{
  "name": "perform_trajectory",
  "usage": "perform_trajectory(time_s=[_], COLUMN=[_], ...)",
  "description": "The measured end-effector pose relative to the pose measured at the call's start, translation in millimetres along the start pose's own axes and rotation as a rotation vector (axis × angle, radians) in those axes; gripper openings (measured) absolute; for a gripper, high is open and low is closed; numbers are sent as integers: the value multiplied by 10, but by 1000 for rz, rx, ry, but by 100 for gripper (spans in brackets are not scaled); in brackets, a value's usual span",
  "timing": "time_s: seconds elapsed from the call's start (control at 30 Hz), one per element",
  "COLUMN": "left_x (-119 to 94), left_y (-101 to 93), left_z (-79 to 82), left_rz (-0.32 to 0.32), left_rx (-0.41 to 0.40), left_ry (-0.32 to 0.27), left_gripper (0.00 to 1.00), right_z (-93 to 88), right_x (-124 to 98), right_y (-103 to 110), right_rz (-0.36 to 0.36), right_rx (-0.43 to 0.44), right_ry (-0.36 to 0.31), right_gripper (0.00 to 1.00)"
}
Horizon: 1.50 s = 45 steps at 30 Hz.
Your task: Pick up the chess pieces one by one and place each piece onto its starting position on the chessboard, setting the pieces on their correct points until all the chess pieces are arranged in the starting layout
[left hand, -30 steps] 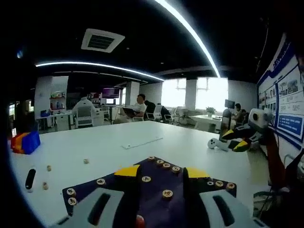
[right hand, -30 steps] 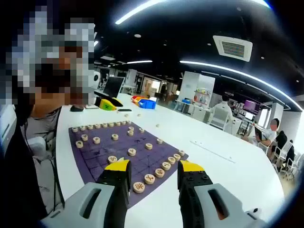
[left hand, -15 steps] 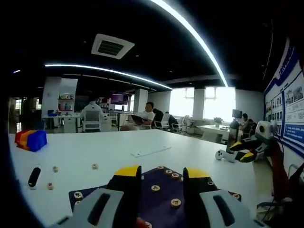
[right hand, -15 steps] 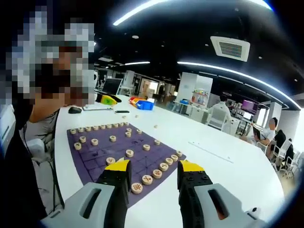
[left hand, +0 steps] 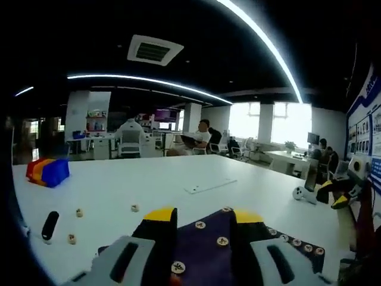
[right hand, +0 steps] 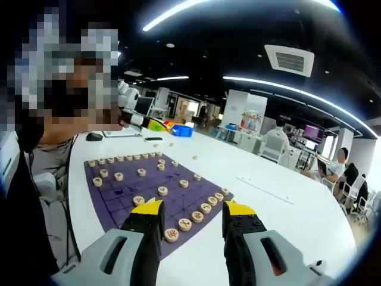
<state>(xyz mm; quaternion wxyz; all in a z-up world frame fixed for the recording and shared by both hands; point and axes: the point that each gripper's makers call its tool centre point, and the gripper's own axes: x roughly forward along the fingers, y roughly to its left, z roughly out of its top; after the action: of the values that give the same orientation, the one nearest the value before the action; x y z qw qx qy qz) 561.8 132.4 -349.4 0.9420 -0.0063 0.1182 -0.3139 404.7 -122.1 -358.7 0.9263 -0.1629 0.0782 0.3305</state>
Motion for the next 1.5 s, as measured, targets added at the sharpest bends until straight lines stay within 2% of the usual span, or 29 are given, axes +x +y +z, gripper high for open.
perform_trajectory(time_s=[0.13,0.23,0.47,0.63,0.73,0.8,1.0,1.13,1.27,1.37,1.5], left_x=[270,482,854,1097,1256,1310,1493,1556,1597,1634,1729], left_y=[278,503,937,1195,1357,1466,1524,1659,1706,1793,1891], left_z=[-40,-77,-217,-307,-444,-562,-677,-810,-927,-968,-932], left_rz=[76,100,175,228,262,295,303,341,350,373,374], left_rx=[66,104,102,16,19,29,18,18,-21,6,-53], left_ry=[26,60,119,106,136,181,215,249,252,265,230], left_gripper=[37,37,39,41,45,46,46,46,46,41,40], right_z=[32,31,32,13,4,-14,-12,-51,-96,-114,-113], right_x=[-15,-15,-26,-11,-18,-19,-3,36,42,37,47], right_y=[12,5,-6,2,-12,-29,-21,27,23,16,35], right_rz=[0,-2,-9,-2,-5,-9,-8,10,9,6,10], right_rx=[-6,-5,-11,-10,-5,-3,-6,-9,-2,2,-4], right_ry=[-7,-7,-5,0,0,3,5,14,23,27,29], right_gripper=[39,39,39,39,40,40,40,40,40,40,40])
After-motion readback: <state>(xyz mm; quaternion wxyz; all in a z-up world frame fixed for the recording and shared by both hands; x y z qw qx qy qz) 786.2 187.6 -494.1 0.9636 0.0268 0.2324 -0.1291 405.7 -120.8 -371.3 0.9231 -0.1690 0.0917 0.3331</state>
